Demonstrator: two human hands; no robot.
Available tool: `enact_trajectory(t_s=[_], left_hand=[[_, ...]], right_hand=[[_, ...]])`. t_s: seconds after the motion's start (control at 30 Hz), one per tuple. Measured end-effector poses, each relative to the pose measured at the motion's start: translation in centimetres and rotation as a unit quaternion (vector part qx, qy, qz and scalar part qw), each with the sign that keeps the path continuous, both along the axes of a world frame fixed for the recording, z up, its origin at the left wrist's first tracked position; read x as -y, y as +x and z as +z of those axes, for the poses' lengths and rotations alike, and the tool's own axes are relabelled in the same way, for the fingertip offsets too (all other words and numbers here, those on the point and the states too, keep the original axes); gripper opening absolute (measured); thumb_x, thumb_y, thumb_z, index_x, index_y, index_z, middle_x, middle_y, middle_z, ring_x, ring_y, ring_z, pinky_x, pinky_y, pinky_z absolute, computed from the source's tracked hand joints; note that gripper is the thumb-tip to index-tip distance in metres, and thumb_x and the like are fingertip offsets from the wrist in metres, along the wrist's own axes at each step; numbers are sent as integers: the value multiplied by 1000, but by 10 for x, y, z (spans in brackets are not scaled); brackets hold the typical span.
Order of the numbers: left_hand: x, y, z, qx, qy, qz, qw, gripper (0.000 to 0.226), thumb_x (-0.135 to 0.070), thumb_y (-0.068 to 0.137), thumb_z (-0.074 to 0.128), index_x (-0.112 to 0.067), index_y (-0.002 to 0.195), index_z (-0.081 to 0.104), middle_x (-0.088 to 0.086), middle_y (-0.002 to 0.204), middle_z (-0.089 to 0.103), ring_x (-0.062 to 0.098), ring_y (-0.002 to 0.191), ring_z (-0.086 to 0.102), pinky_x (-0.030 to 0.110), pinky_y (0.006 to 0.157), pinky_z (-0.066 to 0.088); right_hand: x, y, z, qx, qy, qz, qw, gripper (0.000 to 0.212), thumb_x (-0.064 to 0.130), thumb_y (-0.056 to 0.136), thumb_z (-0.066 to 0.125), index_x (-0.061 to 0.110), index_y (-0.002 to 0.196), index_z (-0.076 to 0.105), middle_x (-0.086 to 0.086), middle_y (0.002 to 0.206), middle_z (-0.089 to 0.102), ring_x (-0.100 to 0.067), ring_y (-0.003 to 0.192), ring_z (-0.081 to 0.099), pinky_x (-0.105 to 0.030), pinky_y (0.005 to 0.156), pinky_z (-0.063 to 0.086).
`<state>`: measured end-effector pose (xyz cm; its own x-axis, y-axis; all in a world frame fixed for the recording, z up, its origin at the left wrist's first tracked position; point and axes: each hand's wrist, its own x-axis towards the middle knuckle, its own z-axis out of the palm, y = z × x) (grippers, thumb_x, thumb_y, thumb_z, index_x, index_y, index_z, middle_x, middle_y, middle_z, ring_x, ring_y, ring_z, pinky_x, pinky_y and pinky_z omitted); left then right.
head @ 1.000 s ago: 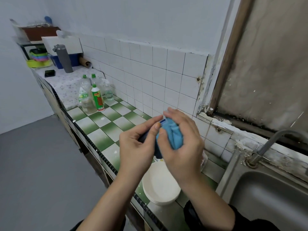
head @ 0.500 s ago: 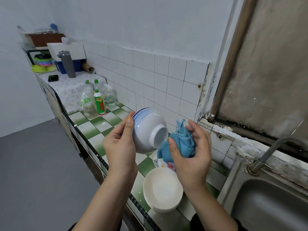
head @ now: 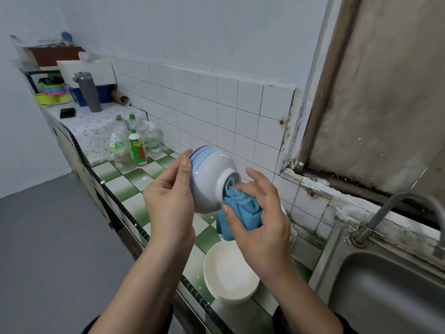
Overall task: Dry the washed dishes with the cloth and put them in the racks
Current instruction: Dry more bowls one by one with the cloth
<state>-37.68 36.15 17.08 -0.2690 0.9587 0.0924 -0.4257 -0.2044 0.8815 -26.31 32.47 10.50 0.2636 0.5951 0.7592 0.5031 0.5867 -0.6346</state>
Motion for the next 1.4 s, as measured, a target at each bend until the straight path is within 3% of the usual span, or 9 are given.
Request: enact_trajectory(t_s=[0.2, 0.37, 0.57, 0.77, 0.9, 1.0, 1.17, 1.3, 1.4], left_hand=[[1, -5, -1, 9, -11, -7, 1000, 15, -20, 95, 60, -25, 91, 73, -6, 106, 73, 14, 104, 66, 35, 95, 52], [9, 5, -8, -4, -1, -23, 1000, 17, -19, 95, 58, -26, 90, 73, -10, 104, 74, 11, 107, 66, 29, 93, 53], [13, 1, -11, 34, 8, 40, 999, 14, -19, 95, 59, -25, 92, 71, -19, 92, 73, -1, 94, 66, 18, 84, 54], [25, 11, -19, 13, 24, 27, 999, 17, -17, 96, 57, -26, 92, 71, -20, 96, 73, -1, 96, 67, 20, 85, 54], [19, 6, -16, 25, 19, 45, 998, 16, -18, 95, 59, -25, 88, 72, -19, 96, 73, 1, 98, 67, 25, 90, 53], [15, 0, -14, 37, 12, 39, 998, 16, -18, 95, 60, -26, 86, 71, -21, 92, 73, -1, 98, 66, 26, 92, 52], [20, 10, -15, 15, 16, 15, 1000, 17, -17, 95, 59, -26, 88, 72, -14, 100, 74, 5, 104, 67, 25, 91, 53], [13, 4, -11, 22, 2, 23, 999, 14, -18, 94, 60, -22, 88, 72, -11, 99, 75, 7, 102, 67, 28, 91, 54], [10, -4, -11, 34, -16, 18, 999, 12, -20, 94, 61, -19, 91, 73, -1, 107, 74, 17, 111, 65, 38, 101, 50]], right_hand=[[2, 14, -4, 62, 2, 20, 998, 39, 24, 83, 69, 27, 119, 55, 5, 113, 57, -5, 106, 61, -16, 89, 49], [0, 10, 4, -47, 31, -31, 998, 16, 28, 86, 67, 22, 101, 64, 5, 103, 60, -11, 94, 63, -22, 82, 51], [5, 8, -1, 79, 41, 22, 996, 16, 20, 85, 69, 7, 94, 70, 18, 101, 54, -15, 93, 61, -17, 84, 47], [7, 13, 8, -28, 21, -13, 999, 15, 24, 86, 66, 16, 98, 67, -2, 99, 61, -9, 92, 62, -15, 82, 47], [13, 13, 6, 22, 12, 76, 997, 12, 18, 83, 70, 13, 94, 68, -4, 99, 60, -15, 94, 62, -22, 83, 49], [10, 23, 3, 46, -14, 80, 996, 16, 18, 80, 70, 22, 95, 65, -1, 102, 58, -13, 95, 62, -20, 82, 50], [9, 20, 10, -31, 23, 25, 999, 17, 19, 83, 69, 26, 98, 65, -2, 103, 57, -10, 97, 61, -18, 85, 48], [14, 19, 9, -19, -37, 136, 990, 17, 20, 78, 73, 27, 92, 68, 4, 105, 57, -16, 103, 61, -26, 89, 50], [18, 23, 18, -167, -75, 199, 963, 18, 20, 69, 77, 31, 82, 72, 4, 95, 65, -8, 92, 64, -25, 80, 52]])
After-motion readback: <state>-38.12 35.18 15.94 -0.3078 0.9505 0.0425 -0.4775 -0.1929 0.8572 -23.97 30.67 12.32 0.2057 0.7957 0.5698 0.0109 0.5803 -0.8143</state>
